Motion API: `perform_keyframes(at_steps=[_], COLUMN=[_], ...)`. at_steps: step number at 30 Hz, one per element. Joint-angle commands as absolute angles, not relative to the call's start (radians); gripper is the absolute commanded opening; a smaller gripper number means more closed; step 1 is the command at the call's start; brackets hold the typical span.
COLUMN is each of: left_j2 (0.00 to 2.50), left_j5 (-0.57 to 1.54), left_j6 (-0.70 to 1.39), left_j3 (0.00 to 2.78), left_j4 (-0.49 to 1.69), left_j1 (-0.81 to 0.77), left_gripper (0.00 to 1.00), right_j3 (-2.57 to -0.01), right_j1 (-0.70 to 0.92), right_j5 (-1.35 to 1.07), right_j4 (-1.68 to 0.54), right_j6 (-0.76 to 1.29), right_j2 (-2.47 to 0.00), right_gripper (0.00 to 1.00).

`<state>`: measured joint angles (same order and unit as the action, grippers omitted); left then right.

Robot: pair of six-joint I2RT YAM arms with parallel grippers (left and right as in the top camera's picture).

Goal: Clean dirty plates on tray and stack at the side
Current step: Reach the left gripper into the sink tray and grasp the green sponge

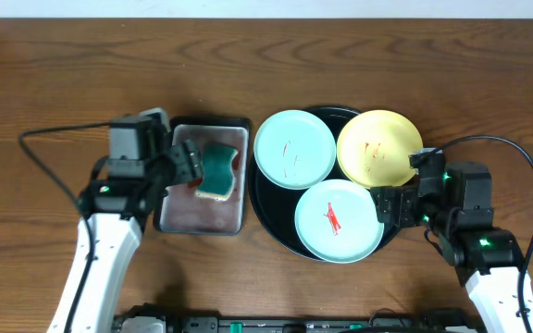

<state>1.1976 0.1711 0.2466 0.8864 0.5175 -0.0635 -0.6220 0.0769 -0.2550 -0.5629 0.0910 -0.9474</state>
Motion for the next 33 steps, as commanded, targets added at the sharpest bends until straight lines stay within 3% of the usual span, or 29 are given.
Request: perform_keyframes(at_steps=[1,9,16,21,25,27,29,30,33], left_j2=[1.295,1.512,1.643,1.697,1.742,1.761,1.766,1.764,1.739], left_j5=[0.073,0.036,0.036,0.037,0.037,0.037,0.036,0.036,0.036], left_j6=[0.218,0.219,0.227,0.243,0.242,0.242,0.242,0.243,0.246], left_j3=[0.909,0.909,0.909,0.907,0.905,0.905,0.905,0.905,0.906], left_j4=[0.46,0.35,0.312,0.31,0.308,0.308,0.309,0.308,0.312], left_j1=[-0.156,-0.252,-0.255,-0.255,-0.255,-0.255,-0.255,-0.255,-0.254], left_gripper=[0.8,0.78,0.59,0.56,0.47,0.37,0.14,0.08,0.07], right_j3=[-0.644,-0.644,-0.644,-0.644,-0.644,-0.644,-0.644,-0.644,-0.644], right_j1=[0.073,0.073,0.073,0.073,0.073,0.073,0.073,0.073,0.073], right_j5=[-0.266,-0.266,-0.266,-0.266,-0.266,-0.266,-0.266,-0.266,-0.266], right_j4=[-0.561,-0.561,-0.56,-0.561,-0.559,-0.56,-0.561,-0.561,-0.561], right_j6=[0.089,0.089,0.089,0.089,0.089,0.089,0.089,0.089,0.089], right_j2=[-0.947,-0.947,-0.947,-0.947,-0.947,-0.947,-0.947,-0.947,-0.947], right_gripper=[0.99,0.99,0.99,0.99,0.99,0.99,0.99,0.99,0.99])
